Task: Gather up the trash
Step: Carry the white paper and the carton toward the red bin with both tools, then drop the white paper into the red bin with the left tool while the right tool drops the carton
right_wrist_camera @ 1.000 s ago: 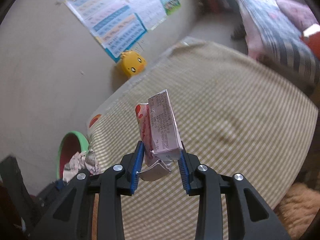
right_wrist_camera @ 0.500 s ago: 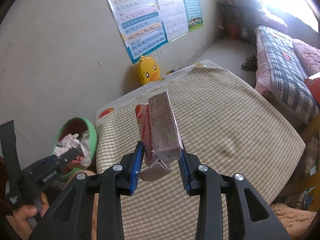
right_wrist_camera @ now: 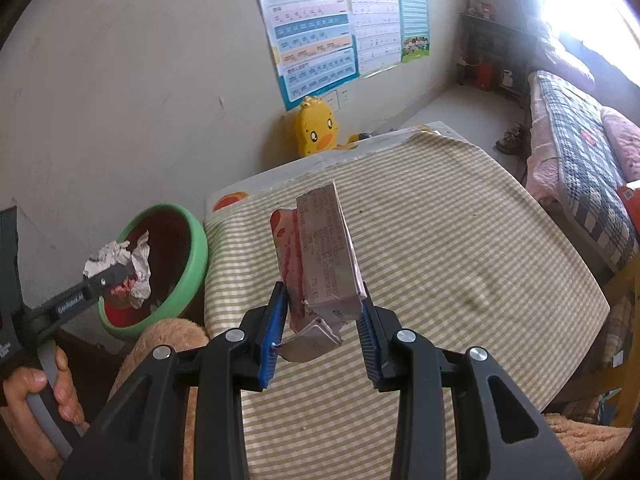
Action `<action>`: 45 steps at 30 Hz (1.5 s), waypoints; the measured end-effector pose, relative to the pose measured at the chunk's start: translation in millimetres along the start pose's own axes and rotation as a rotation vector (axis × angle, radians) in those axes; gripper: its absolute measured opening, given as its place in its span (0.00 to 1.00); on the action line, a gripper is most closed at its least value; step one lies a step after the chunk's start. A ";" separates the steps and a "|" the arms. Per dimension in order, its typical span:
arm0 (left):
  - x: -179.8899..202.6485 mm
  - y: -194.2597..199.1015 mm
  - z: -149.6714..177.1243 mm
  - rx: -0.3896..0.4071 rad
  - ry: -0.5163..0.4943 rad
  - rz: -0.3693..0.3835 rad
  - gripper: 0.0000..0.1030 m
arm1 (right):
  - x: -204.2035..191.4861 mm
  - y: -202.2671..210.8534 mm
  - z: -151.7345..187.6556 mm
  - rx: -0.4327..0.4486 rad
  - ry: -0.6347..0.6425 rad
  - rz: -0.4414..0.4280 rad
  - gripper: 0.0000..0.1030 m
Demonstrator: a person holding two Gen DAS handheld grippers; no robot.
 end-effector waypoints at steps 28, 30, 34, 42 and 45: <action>-88.1 -7.5 -2.8 -0.003 0.113 -0.095 0.41 | -128.7 -30.9 -18.0 -0.045 0.221 -0.114 0.32; -92.9 -8.5 -1.2 -0.006 0.121 -0.097 0.41 | -137.5 -35.1 -19.9 -0.052 0.234 -0.123 0.32; -101.6 -12.5 -0.9 -0.014 0.138 -0.103 0.41 | -149.0 -44.4 -25.9 -0.063 0.248 -0.141 0.32; -110.8 -22.8 -3.2 -0.030 0.135 -0.117 0.41 | -168.8 -60.0 -35.1 -0.073 0.268 -0.164 0.32; -112.3 -25.3 -4.9 -0.030 0.134 -0.120 0.41 | -174.7 -64.6 -38.0 -0.078 0.264 -0.177 0.32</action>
Point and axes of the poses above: each gripper's, at about its wrist camera, not at the fingertips, and y roughly against the way its jaws point, x to its right, z to its underside, the point moved 6 cm from there along -y, roughly the way its jaws point, and after that the axes turned 2 degrees about z, right-handed, at the moved point
